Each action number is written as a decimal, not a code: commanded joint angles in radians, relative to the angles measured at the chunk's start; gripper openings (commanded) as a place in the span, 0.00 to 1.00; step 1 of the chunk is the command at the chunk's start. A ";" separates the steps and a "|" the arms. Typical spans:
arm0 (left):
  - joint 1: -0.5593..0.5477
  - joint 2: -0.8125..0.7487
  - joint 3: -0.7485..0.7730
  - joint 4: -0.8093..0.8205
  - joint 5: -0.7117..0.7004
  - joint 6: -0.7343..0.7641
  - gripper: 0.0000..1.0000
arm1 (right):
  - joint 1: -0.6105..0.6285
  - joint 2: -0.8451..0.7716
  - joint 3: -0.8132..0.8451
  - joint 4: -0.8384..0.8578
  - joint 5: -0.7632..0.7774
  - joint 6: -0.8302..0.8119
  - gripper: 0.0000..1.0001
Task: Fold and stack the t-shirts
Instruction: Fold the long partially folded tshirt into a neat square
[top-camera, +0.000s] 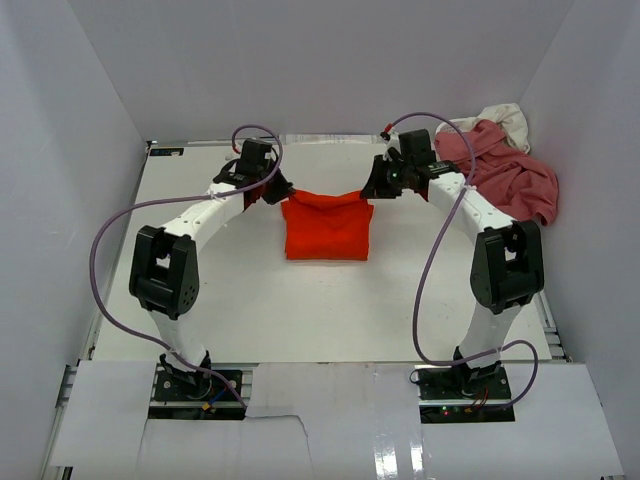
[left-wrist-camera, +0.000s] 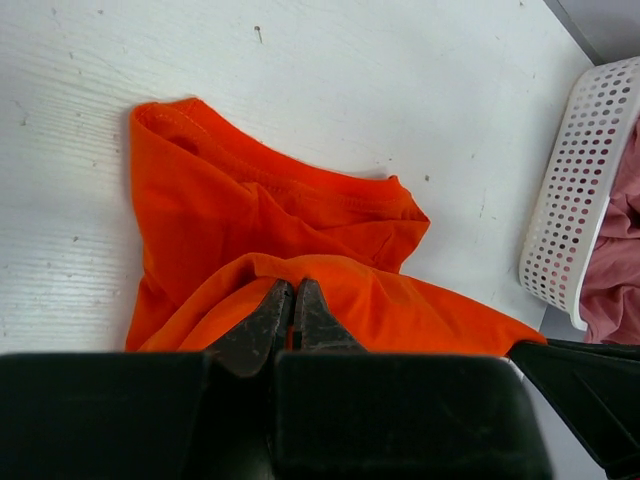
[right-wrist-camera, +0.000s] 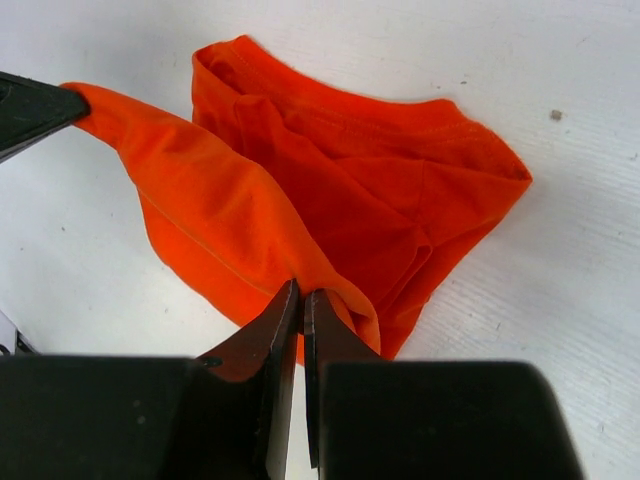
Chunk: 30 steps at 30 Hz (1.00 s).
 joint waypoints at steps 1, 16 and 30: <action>0.010 0.023 0.058 0.018 -0.019 -0.009 0.00 | -0.021 0.054 0.079 0.053 -0.047 -0.021 0.08; 0.052 0.149 0.139 0.029 -0.025 -0.026 0.00 | -0.050 0.252 0.252 0.083 -0.078 -0.012 0.08; 0.052 0.198 0.208 0.046 -0.025 -0.003 0.96 | -0.059 0.200 0.191 0.211 0.013 0.009 0.41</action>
